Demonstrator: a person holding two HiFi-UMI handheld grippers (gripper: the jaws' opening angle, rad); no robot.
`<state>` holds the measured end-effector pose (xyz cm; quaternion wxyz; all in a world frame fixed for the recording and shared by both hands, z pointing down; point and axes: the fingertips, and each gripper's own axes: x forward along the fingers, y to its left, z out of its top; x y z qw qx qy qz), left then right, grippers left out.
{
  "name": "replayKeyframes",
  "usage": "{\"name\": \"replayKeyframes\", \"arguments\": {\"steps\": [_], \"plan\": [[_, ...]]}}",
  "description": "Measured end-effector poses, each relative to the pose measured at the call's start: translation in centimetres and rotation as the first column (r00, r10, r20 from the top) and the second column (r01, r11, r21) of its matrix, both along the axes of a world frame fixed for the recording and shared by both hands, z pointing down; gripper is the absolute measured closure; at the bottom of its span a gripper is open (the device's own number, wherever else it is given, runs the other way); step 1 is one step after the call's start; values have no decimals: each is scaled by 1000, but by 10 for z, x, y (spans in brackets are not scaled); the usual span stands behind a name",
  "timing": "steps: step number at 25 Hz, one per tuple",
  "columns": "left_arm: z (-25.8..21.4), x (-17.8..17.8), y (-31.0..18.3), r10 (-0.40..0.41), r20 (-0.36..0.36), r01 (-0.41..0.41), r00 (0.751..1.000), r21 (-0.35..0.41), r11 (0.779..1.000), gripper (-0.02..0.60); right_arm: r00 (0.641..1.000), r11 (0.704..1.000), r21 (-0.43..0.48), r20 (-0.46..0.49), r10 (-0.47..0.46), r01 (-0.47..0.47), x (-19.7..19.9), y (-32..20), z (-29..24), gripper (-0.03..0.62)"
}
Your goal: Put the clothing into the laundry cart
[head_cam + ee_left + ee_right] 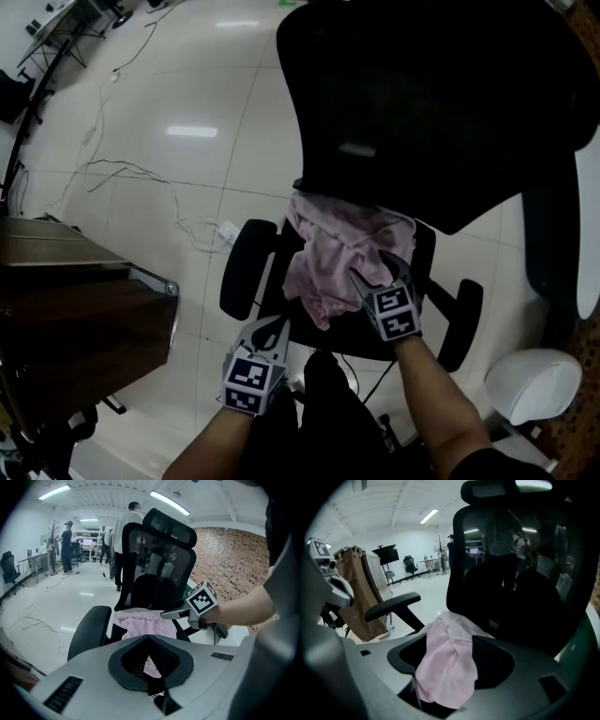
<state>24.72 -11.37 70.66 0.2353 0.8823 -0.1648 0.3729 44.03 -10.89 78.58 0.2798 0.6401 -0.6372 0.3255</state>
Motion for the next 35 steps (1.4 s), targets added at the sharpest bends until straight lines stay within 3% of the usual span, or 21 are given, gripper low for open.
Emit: {"name": "replayKeyframes", "arguments": {"steps": [4, 16, 26, 30, 35], "plan": [[18, 9, -5, -4, 14, 4, 1000, -13, 1000, 583, 999, 999, -42, -43, -22, 20, 17, -15, 34, 263], [75, 29, -26, -19, 48, 21, 999, -48, 999, 583, 1000, 995, -96, -17, -21, 19, 32, -33, 87, 263], [91, 38, -21, -8, 47, 12, 999, -85, 996, 583, 1000, 984, -178, -8, -29, 27, 34, -36, 130, 264], [94, 33, -20, -17, 50, 21, 999, -83, 996, 583, 999, 977, -213, 44, 3, 6, 30, -34, 139, 316], [92, 29, -18, -24, 51, 28, 998, -76, 997, 583, 996, 986, -166, 74, 47, -34, 33, -32, 122, 479]]}}
